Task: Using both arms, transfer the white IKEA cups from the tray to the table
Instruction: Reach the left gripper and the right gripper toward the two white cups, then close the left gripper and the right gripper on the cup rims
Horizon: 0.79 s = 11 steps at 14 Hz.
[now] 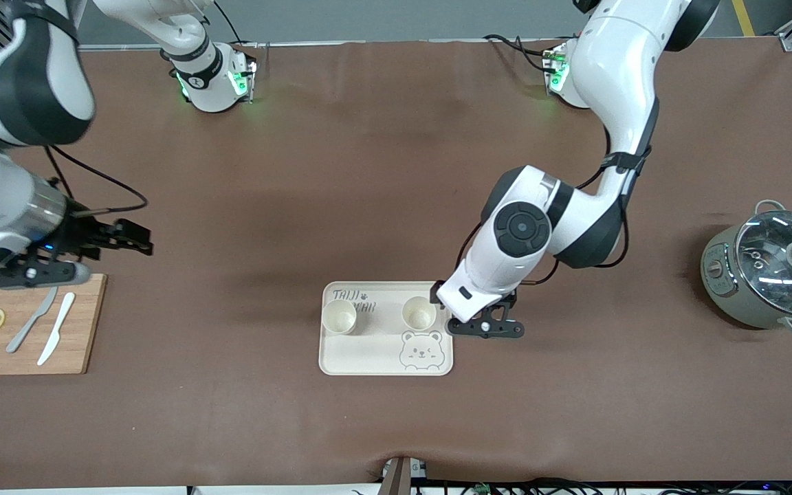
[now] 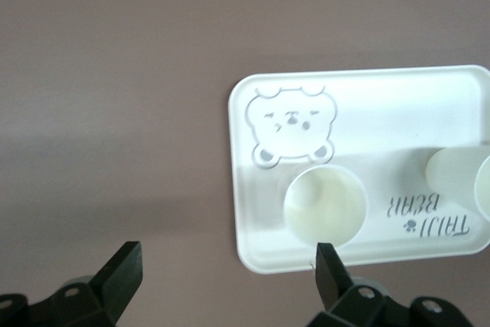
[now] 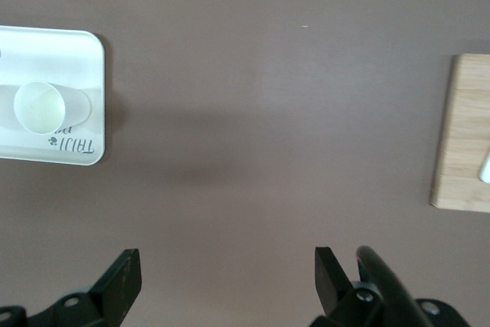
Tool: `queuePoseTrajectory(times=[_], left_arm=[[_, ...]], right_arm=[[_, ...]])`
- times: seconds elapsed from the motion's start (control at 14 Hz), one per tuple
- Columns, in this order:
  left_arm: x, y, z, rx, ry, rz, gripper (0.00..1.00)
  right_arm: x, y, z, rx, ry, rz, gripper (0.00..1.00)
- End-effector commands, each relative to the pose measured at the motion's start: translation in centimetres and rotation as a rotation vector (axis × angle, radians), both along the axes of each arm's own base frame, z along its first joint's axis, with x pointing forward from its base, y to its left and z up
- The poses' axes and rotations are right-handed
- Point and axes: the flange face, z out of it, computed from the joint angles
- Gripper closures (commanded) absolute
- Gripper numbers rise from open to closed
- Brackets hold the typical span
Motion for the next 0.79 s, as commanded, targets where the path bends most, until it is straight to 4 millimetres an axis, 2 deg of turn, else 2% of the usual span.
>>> queuePoseTrajectory(times=[0.0,0.21,0.43,0.57,0.71], left_arm=[[0.2,-2.1,-3.0,0.015,-0.048,0.002,0.0],[-0.1,-3.3,-6.1,0.033,-0.077,0.016,0.0],[0.0,-4.0,-8.8,0.006,-0.111,0.021,0.0],[0.0,-4.0,-10.0,0.01,-0.106,0.018,0.0],[-0.2,-4.3,-10.9,0.008,-0.108,0.013,0.0]], right_arm=[[1.6,1.3,-2.6,0.053,0.004,-0.018,0.0],[3.5,3.4,-6.7,0.136,0.009,-0.041,0.0],[4.7,7.0,-11.1,0.158,-0.003,-0.089,0.0],[4.7,11.5,-13.5,0.141,-0.001,-0.092,0.0],[4.5,14.7,-15.0,0.126,0.011,-0.107,0.0]])
